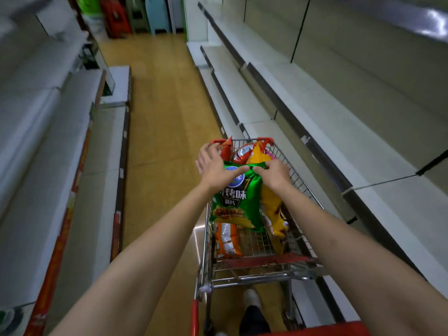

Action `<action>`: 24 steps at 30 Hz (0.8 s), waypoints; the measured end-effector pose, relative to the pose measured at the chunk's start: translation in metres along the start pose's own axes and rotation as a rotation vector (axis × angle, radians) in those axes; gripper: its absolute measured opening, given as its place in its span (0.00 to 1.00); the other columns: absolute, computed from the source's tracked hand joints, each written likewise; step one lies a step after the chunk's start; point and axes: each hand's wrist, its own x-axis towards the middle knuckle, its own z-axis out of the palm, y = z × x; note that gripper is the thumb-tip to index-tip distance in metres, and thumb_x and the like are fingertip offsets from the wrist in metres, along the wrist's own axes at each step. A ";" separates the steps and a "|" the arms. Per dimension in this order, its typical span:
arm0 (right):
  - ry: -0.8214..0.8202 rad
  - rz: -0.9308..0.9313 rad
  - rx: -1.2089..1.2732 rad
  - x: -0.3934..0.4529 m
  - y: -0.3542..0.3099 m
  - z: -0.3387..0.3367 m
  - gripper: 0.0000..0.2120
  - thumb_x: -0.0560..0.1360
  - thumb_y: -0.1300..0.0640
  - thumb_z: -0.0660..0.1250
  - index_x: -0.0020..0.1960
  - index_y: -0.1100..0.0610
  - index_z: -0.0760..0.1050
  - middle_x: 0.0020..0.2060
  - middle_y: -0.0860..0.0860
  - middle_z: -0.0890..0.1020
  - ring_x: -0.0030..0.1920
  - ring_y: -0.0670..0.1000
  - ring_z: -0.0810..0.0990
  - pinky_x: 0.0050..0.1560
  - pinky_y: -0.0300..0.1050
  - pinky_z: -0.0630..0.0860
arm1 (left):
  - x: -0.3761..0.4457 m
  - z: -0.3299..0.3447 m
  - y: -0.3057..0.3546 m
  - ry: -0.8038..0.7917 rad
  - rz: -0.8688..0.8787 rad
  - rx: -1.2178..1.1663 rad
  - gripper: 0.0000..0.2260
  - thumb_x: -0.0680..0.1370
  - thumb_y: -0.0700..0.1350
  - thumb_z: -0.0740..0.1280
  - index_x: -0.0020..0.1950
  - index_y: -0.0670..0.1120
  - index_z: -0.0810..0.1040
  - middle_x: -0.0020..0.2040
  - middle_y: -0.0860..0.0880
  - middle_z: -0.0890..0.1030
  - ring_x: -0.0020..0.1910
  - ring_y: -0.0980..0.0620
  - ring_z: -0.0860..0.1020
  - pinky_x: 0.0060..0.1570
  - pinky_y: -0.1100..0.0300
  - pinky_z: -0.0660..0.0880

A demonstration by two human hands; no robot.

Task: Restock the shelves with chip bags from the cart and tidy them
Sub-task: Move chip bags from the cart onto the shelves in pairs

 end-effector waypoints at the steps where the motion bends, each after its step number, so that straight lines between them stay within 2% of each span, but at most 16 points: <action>1: 0.025 0.003 0.036 0.000 -0.004 -0.009 0.18 0.78 0.51 0.66 0.33 0.59 0.71 0.34 0.56 0.77 0.35 0.54 0.75 0.34 0.44 0.66 | -0.002 -0.010 -0.002 0.004 -0.021 -0.029 0.48 0.67 0.64 0.72 0.77 0.44 0.53 0.76 0.42 0.51 0.77 0.43 0.49 0.75 0.44 0.47; 3: 0.059 0.011 0.094 -0.002 -0.013 -0.026 0.18 0.77 0.52 0.67 0.31 0.58 0.71 0.36 0.57 0.78 0.41 0.57 0.76 0.38 0.45 0.66 | -0.005 -0.028 -0.005 -0.080 -0.085 -0.166 0.53 0.67 0.62 0.75 0.78 0.43 0.46 0.78 0.43 0.49 0.77 0.43 0.49 0.75 0.45 0.49; 5: 0.082 0.027 0.188 -0.005 -0.020 -0.040 0.19 0.76 0.52 0.68 0.28 0.53 0.68 0.27 0.53 0.76 0.35 0.55 0.76 0.33 0.44 0.65 | -0.008 -0.043 -0.008 -0.254 -0.164 -0.370 0.59 0.64 0.60 0.78 0.78 0.44 0.41 0.78 0.43 0.51 0.77 0.43 0.55 0.74 0.46 0.56; 6: 0.088 0.036 0.258 -0.007 -0.024 -0.046 0.19 0.76 0.53 0.69 0.28 0.53 0.69 0.24 0.50 0.75 0.30 0.52 0.74 0.31 0.41 0.64 | -0.010 -0.049 -0.009 -0.338 -0.198 -0.474 0.62 0.60 0.60 0.79 0.78 0.45 0.41 0.77 0.41 0.57 0.74 0.43 0.62 0.72 0.47 0.61; 7: 0.092 0.042 0.322 -0.010 -0.027 -0.051 0.18 0.75 0.53 0.70 0.28 0.54 0.70 0.23 0.50 0.75 0.27 0.50 0.73 0.29 0.40 0.65 | -0.011 -0.054 -0.009 -0.393 -0.221 -0.559 0.65 0.54 0.60 0.81 0.78 0.46 0.43 0.74 0.41 0.64 0.69 0.43 0.70 0.68 0.47 0.67; 9: 0.090 0.040 0.418 -0.017 -0.032 -0.060 0.15 0.73 0.54 0.71 0.31 0.57 0.72 0.28 0.52 0.77 0.25 0.49 0.72 0.30 0.41 0.66 | -0.014 -0.063 -0.006 -0.457 -0.210 -0.659 0.67 0.45 0.60 0.83 0.76 0.48 0.51 0.64 0.42 0.76 0.58 0.44 0.79 0.59 0.48 0.75; 12: 0.112 -0.005 0.495 -0.027 -0.039 -0.068 0.12 0.72 0.56 0.72 0.34 0.57 0.74 0.32 0.55 0.77 0.26 0.50 0.72 0.35 0.43 0.68 | -0.019 -0.073 0.000 -0.540 -0.105 -0.666 0.57 0.46 0.58 0.84 0.70 0.45 0.63 0.58 0.44 0.81 0.53 0.45 0.82 0.56 0.49 0.78; 14: 0.112 -0.032 0.535 -0.033 -0.042 -0.074 0.12 0.72 0.55 0.72 0.34 0.58 0.74 0.31 0.55 0.77 0.26 0.50 0.73 0.38 0.46 0.69 | -0.025 -0.081 0.006 -0.558 -0.029 -0.674 0.43 0.51 0.54 0.83 0.62 0.47 0.72 0.52 0.47 0.84 0.50 0.48 0.83 0.52 0.53 0.80; 15: 0.111 -0.043 0.543 -0.035 -0.043 -0.076 0.14 0.72 0.53 0.73 0.32 0.58 0.73 0.30 0.55 0.77 0.26 0.50 0.73 0.39 0.47 0.69 | -0.028 -0.084 0.008 -0.557 -0.008 -0.689 0.40 0.51 0.53 0.82 0.59 0.47 0.74 0.51 0.47 0.85 0.48 0.48 0.84 0.50 0.55 0.80; 17: 0.123 -0.048 0.548 -0.041 -0.045 -0.082 0.19 0.72 0.47 0.72 0.30 0.58 0.73 0.27 0.55 0.77 0.25 0.49 0.73 0.38 0.46 0.71 | -0.033 -0.089 0.008 -0.538 -0.017 -0.716 0.44 0.47 0.57 0.84 0.59 0.45 0.75 0.52 0.45 0.85 0.50 0.45 0.83 0.51 0.53 0.79; 19: 0.139 -0.047 0.606 -0.047 -0.047 -0.089 0.19 0.74 0.44 0.69 0.33 0.58 0.76 0.27 0.55 0.77 0.25 0.49 0.74 0.38 0.42 0.72 | -0.035 -0.093 0.005 -0.528 -0.044 -0.746 0.48 0.46 0.58 0.84 0.62 0.42 0.74 0.54 0.41 0.84 0.51 0.42 0.83 0.53 0.50 0.79; 22: 0.098 -0.128 0.639 -0.053 -0.044 -0.097 0.12 0.73 0.52 0.71 0.37 0.58 0.77 0.29 0.54 0.78 0.29 0.49 0.74 0.39 0.41 0.73 | -0.039 -0.101 0.001 -0.509 -0.070 -0.787 0.49 0.46 0.58 0.84 0.62 0.40 0.75 0.53 0.40 0.84 0.49 0.42 0.83 0.52 0.50 0.79; 24: 0.106 -0.176 0.566 -0.055 -0.040 -0.100 0.05 0.72 0.59 0.73 0.38 0.56 0.78 0.32 0.52 0.79 0.33 0.50 0.76 0.43 0.46 0.74 | -0.041 -0.105 0.000 -0.482 -0.088 -0.831 0.48 0.44 0.58 0.84 0.59 0.41 0.76 0.50 0.42 0.84 0.45 0.44 0.83 0.47 0.53 0.81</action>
